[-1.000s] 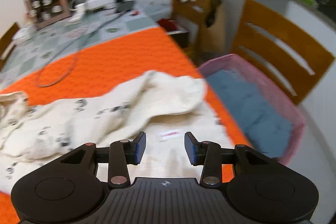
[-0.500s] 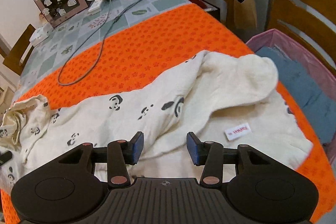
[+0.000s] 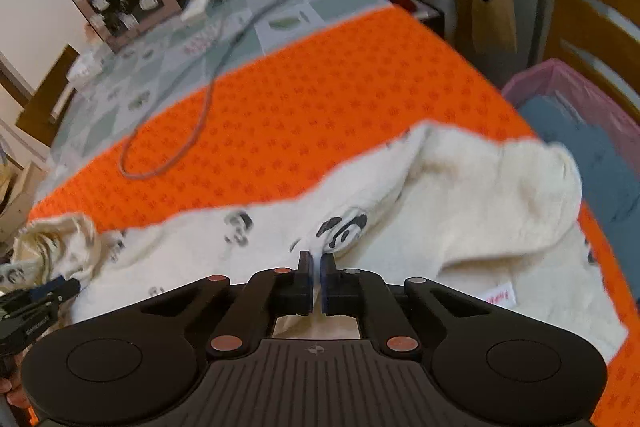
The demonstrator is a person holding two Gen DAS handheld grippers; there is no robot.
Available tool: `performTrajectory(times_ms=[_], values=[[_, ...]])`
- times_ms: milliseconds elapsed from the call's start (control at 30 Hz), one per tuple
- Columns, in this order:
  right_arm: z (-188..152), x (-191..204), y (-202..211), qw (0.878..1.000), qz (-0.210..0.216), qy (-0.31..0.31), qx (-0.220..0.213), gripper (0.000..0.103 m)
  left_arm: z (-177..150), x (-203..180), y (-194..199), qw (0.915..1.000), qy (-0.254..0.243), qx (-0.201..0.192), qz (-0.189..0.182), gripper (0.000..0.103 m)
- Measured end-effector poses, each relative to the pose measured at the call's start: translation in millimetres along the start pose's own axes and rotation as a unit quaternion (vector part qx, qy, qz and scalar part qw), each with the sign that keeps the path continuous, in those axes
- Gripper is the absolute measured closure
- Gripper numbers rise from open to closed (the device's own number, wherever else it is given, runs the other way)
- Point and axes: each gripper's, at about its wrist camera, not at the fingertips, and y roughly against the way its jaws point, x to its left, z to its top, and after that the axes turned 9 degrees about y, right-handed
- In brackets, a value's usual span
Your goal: Fold clothes
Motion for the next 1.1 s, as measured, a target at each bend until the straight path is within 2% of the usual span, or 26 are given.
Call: performTrajectory(times_ms=[100,267,433,567,600,633,667,700,733,767,800,967,1100], values=[[21,3,12,1.0,0.004,0.001,-0.03,0.098,21,18,11,0.9981,0.051,-0.033,0.012,0.096],[66,5,12,0.998,0.01,-0.001,-0.065,0.098,70,52,11,0.988,0.141,-0.06,0.021,0.096],[111,4,-26,0.998,-0.019,-0.002,-0.056,0.097,115,80,-14,0.9762,0.2,-0.067,0.051,0.097],[125,-3,-63,0.999,-0.031,-0.014,-0.039,0.095,137,96,-38,0.97,0.223,-0.065,0.071,0.096],[126,-4,-71,0.999,-0.037,-0.013,-0.039,0.092,140,100,-41,0.968,0.231,-0.068,0.071,0.094],[127,-4,-76,0.998,-0.044,-0.005,-0.04,0.085,144,103,-43,0.9654,0.238,-0.074,0.078,0.092],[127,-2,-79,0.998,-0.056,0.004,-0.041,0.081,149,105,-42,0.9649,0.237,-0.079,0.081,0.089],[127,-1,-79,0.997,-0.065,0.017,-0.044,0.077,152,106,-40,0.9656,0.235,-0.083,0.076,0.073],[127,0,-75,0.996,-0.07,0.03,-0.05,0.068,154,108,-37,0.9663,0.232,-0.087,0.071,0.054],[126,0,-71,0.995,-0.075,0.044,-0.056,0.059,154,110,-33,0.9671,0.229,-0.092,0.063,0.047],[125,-1,-64,0.994,-0.071,0.056,-0.058,0.057,154,111,-29,0.9691,0.221,-0.096,0.054,0.04],[112,-10,-37,0.992,-0.054,0.101,-0.046,0.056,130,100,-11,0.9889,0.13,-0.072,0.0,0.039],[93,-14,-20,0.991,-0.043,0.123,-0.023,0.056,96,86,2,0.9973,0.054,-0.046,-0.018,0.026]])
